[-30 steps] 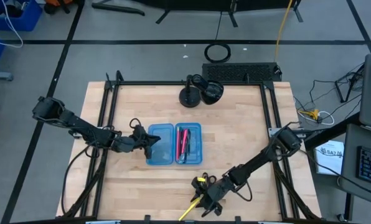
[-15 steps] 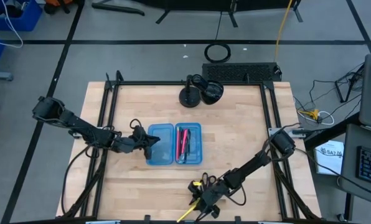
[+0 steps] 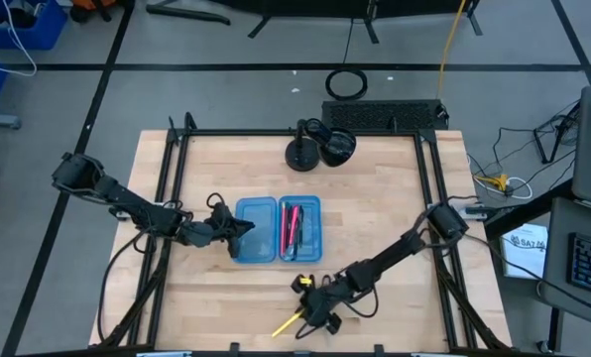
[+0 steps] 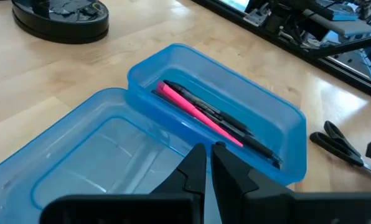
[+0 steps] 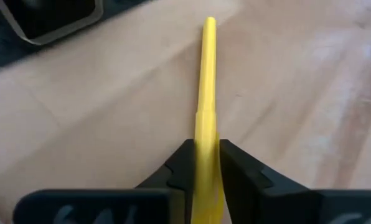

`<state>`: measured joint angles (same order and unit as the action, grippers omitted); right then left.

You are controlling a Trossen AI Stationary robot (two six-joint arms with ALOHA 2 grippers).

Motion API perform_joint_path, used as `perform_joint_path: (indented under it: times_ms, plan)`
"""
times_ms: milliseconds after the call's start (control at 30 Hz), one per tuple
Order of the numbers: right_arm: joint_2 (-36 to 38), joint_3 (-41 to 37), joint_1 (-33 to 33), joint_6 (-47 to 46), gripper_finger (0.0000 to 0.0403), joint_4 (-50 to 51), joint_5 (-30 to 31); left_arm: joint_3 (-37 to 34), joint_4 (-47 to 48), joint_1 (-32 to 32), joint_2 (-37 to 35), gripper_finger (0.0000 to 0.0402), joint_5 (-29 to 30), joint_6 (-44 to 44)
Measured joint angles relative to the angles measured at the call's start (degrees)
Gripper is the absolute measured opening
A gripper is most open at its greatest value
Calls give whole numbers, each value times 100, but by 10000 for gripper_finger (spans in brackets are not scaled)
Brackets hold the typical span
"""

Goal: Pick & place school supplies into a supply box
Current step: Put the yellow pen into the blue supply box

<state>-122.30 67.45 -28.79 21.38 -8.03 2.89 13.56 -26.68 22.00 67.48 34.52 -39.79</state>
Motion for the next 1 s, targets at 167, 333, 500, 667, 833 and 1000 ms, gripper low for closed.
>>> perform_joint_path:
  times_ms: [167, 333, 500, 667, 833, 1000]
  plan:
    - [2, 1, 175, 252, 60, 333, 32, 0, 0, 0, 2, 26, 2, 1]
    - [16, 4, 354, 414, 54, 774, 20, 0, 0, 0, 2, 26, 4, 14]
    - [31, 12, 405, 820, 59, 1030, 11, 0, 2, 0, 0, 26, 5, 22]
    - [147, -2, 364, 1176, 51, 1127, 41, 0, 4, 0, 1, 26, 9, 25]
    - [536, -28, 296, 1298, 48, 1342, 86, 2, 7, 0, 2, 26, 13, 26]
    - [932, -34, 290, 1384, 50, 1462, 35, 0, 10, 0, 2, 26, 21, 29]
